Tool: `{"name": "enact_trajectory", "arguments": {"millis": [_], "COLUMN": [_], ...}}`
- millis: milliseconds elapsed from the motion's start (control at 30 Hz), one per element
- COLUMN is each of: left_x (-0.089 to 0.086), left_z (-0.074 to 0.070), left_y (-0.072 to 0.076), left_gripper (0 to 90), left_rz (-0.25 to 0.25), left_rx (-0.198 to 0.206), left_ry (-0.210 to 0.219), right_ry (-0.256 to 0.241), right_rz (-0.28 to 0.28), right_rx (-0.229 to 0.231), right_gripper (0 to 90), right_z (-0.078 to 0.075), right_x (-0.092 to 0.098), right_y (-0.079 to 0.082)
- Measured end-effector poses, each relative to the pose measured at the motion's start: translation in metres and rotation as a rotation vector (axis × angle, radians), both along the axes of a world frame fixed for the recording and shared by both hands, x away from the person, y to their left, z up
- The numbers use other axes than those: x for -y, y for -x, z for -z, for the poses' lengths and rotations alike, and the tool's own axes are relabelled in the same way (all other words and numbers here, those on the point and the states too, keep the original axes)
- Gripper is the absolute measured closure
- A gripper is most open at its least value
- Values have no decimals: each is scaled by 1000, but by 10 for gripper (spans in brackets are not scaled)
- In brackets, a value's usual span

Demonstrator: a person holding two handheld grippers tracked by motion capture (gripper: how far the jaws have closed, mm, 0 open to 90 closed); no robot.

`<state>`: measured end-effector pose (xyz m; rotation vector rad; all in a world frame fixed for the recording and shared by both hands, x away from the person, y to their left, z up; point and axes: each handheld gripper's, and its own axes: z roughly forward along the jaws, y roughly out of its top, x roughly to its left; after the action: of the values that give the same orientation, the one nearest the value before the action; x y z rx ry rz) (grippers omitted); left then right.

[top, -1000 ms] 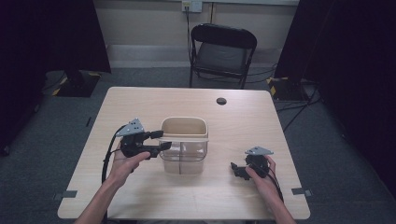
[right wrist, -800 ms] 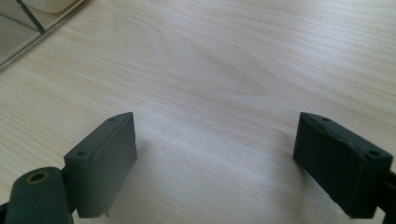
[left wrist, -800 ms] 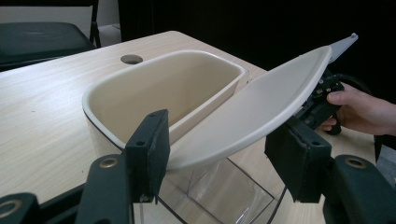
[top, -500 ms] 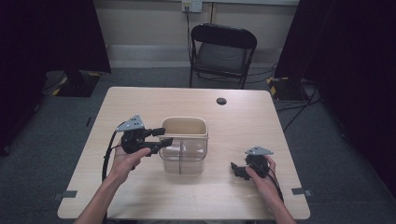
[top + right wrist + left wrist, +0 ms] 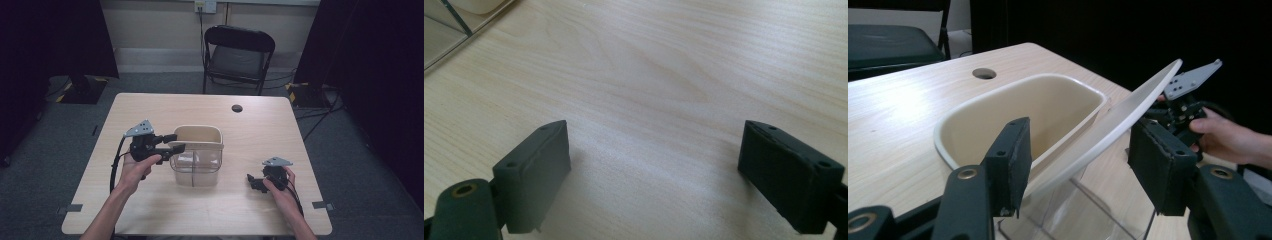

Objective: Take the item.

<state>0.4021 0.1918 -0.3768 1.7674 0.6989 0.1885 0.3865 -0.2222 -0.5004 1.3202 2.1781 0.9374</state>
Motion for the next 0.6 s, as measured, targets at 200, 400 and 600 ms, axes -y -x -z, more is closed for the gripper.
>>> {"name": "enact_trajectory", "arguments": {"millis": [200,400,600], "left_x": [3,3,3], "left_z": [-4,-3,-1], "left_y": [-2,-3,-6], "left_gripper": [430,445,454], "left_rz": [-3,-26,-16], "left_rx": [7,-10,-12], "left_ry": [0,-11,-7], "right_ry": [0,0,0], "right_rz": [0,0,0], "right_rx": [0,0,0], "right_gripper": [126,127,126], "right_z": [0,0,0], "right_x": [0,0,0], "right_y": [0,0,0]}}
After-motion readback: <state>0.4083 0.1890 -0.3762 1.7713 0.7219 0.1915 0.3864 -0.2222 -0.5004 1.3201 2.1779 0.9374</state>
